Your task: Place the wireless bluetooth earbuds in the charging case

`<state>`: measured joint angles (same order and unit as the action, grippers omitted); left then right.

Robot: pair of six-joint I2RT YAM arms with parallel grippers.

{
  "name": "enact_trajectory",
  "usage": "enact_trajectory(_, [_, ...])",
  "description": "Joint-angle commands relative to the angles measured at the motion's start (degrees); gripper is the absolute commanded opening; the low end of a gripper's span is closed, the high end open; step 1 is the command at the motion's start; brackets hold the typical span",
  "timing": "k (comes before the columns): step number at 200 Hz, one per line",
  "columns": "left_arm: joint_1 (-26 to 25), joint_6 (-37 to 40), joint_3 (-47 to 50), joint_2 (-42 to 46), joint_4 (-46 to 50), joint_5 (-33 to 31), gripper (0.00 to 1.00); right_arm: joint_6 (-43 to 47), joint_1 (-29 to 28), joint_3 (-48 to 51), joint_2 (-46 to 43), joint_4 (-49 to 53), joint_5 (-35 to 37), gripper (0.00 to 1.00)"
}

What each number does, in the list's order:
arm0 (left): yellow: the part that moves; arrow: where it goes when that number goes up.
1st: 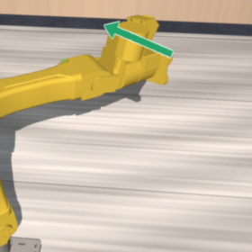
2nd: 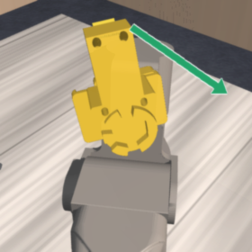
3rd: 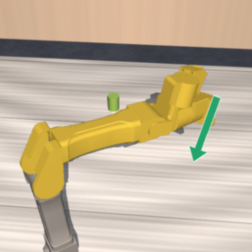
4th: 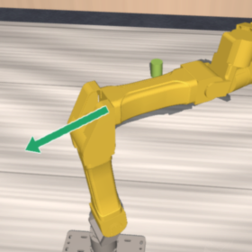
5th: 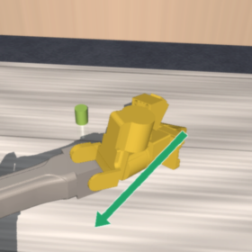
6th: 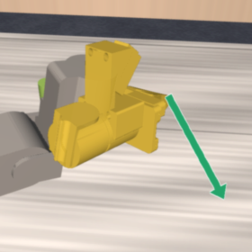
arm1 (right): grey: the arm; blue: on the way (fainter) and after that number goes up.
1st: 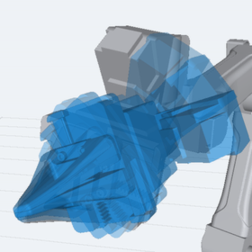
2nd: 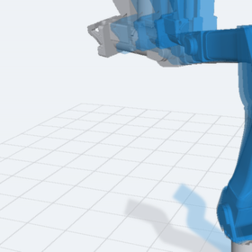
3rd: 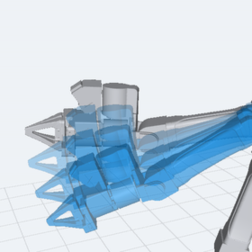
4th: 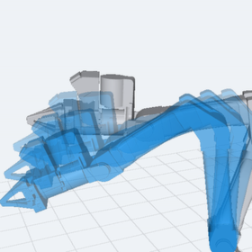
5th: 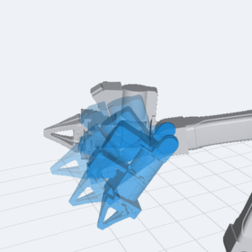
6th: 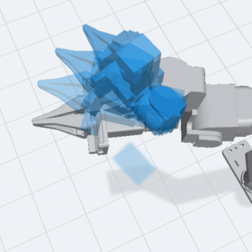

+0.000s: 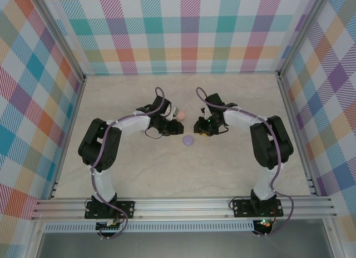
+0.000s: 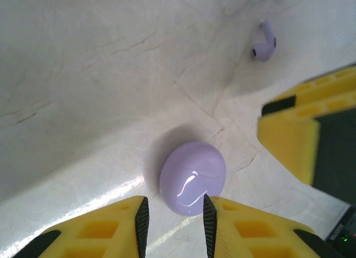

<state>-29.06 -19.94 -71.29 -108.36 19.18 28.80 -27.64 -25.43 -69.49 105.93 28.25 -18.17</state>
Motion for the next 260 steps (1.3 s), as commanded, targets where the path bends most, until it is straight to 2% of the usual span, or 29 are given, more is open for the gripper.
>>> enact_trajectory(1, [1.8,0.3,1.1,0.2,-2.4,4.2,0.35,-2.4,0.4,4.4,-3.5,-4.3,-5.8,0.35])
enact_trajectory(19, [3.0,-0.3,1.7,-1.1,-5.7,7.3,0.36,-5.2,0.4,8.3,-5.2,-9.1,-9.8,0.37])
enact_trajectory(41, [3.7,-0.5,2.3,-2.7,-7.9,10.2,0.41,-7.3,0.2,10.9,-5.8,-12.0,-10.9,0.38])
enact_trajectory(92, [3.7,-0.8,3.6,-4.7,-9.3,11.0,0.42,-11.0,-0.6,12.8,-2.9,-18.1,-13.3,0.32])
enact_trajectory(150, [2.8,-0.6,5.4,-5.3,-10.5,12.5,0.42,-11.5,-1.4,12.0,-0.4,-18.1,-12.3,0.28])
enact_trajectory(204, [1.3,-0.5,5.7,-6.4,-11.1,13.6,0.41,-11.1,-1.5,11.7,1.4,-17.9,-11.9,0.19])
enact_trajectory(260, [0.1,-1.9,7.1,-6.3,-12.4,14.4,0.39,-10.4,-1.5,11.4,2.5,-17.3,-11.0,0.18])
